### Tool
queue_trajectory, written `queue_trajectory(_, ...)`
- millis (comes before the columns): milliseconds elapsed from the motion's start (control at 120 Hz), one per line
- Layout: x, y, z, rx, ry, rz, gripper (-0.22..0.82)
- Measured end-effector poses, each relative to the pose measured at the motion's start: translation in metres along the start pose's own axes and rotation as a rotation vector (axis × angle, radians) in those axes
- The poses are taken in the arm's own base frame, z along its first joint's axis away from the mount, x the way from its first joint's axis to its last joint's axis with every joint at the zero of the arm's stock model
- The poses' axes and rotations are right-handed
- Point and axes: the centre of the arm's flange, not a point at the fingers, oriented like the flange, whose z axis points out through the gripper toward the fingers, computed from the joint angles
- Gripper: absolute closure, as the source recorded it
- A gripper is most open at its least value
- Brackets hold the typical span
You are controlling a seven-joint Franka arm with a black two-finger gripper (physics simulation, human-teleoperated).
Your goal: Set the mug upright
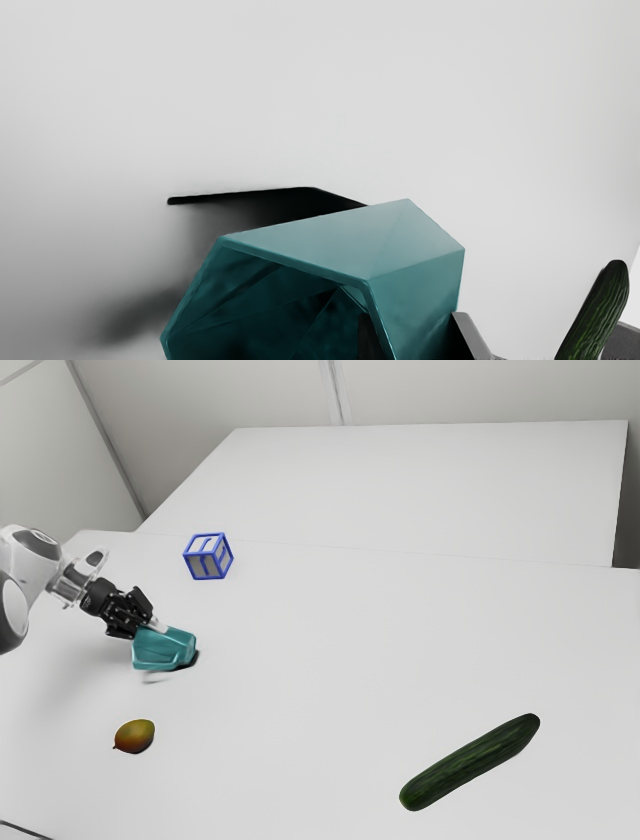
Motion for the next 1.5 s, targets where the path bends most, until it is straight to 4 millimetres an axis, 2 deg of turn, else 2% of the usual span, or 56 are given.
queue_trajectory(242,0.003,0.017,0.005,-0.027,-0.004,0.019,0.73)
queue_trajectory(500,0.003,0.06,0.002,0.011,-0.018,0.085,0.77)
queue_trajectory(567,0.006,0.075,0.008,0.04,-0.026,0.109,0.77)
queue_trajectory(667,0.008,0.107,0.023,0.113,-0.036,0.158,0.77)
queue_trajectory(742,0.004,0.132,0.038,0.183,-0.042,0.192,0.78)
queue_trajectory(908,-0.009,0.168,0.067,0.361,-0.044,0.251,0.78)
queue_trajectory(1133,-0.027,0.188,0.095,0.53,-0.034,0.271,0.78)
queue_trajectory(1242,-0.038,0.189,0.11,0.579,-0.022,0.256,0.78)
queue_trajectory(1500,-0.039,0.208,0.128,0.706,0.03,0.261,0.78)
